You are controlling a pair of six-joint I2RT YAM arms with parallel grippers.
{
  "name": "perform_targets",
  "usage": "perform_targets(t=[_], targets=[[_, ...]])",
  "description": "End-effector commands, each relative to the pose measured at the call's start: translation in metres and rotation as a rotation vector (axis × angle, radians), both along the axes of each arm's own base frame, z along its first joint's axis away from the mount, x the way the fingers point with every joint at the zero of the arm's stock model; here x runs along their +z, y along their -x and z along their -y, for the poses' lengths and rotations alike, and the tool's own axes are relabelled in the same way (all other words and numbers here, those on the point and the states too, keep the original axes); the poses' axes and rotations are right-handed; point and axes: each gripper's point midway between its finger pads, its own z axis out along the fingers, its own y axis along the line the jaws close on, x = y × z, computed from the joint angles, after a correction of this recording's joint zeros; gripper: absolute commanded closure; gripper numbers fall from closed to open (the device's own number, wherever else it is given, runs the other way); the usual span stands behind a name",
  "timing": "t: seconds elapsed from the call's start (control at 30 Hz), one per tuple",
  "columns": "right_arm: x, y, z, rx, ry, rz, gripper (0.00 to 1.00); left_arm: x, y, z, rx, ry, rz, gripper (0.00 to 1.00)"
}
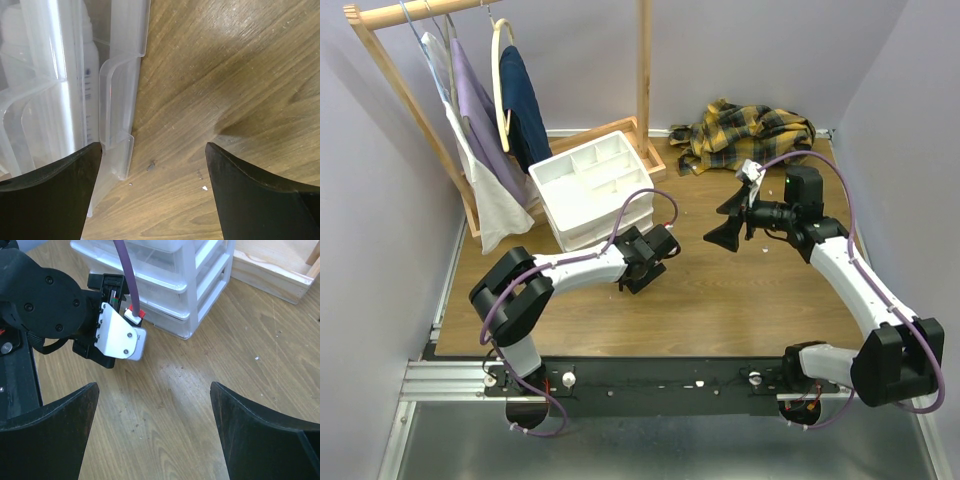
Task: Organize the makeup
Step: Close the drawer in the storage box.
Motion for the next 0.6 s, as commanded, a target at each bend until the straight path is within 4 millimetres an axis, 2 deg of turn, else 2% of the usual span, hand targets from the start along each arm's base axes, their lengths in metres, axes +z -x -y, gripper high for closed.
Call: perform_targets(t=[0.0, 0.1, 0.17, 0.57], targets=[[0.024, 0.002, -0.003, 0.024, -0.022, 0.057, 0.00, 0.017, -0.019, -0.001, 0.035, 0.011, 0.089, 0.06], [0.025, 0.003, -0.004, 0.027, -0.023, 0.062, 0.00, 0.020, -0.023, -0.003, 0.043, 0.007, 0.110, 0.06], [0.025, 0.003, -0.003, 0.024, -0.022, 0.063, 0.00, 0.021, -0.027, -0.003, 0.050, 0.011, 0.124, 0.01], [0.029, 0.003, 0.000, 0.004, -0.011, 0.101, 0.00, 0.029, -0.056, -0.006, 0.069, -0.059, 0.238, 0.01]])
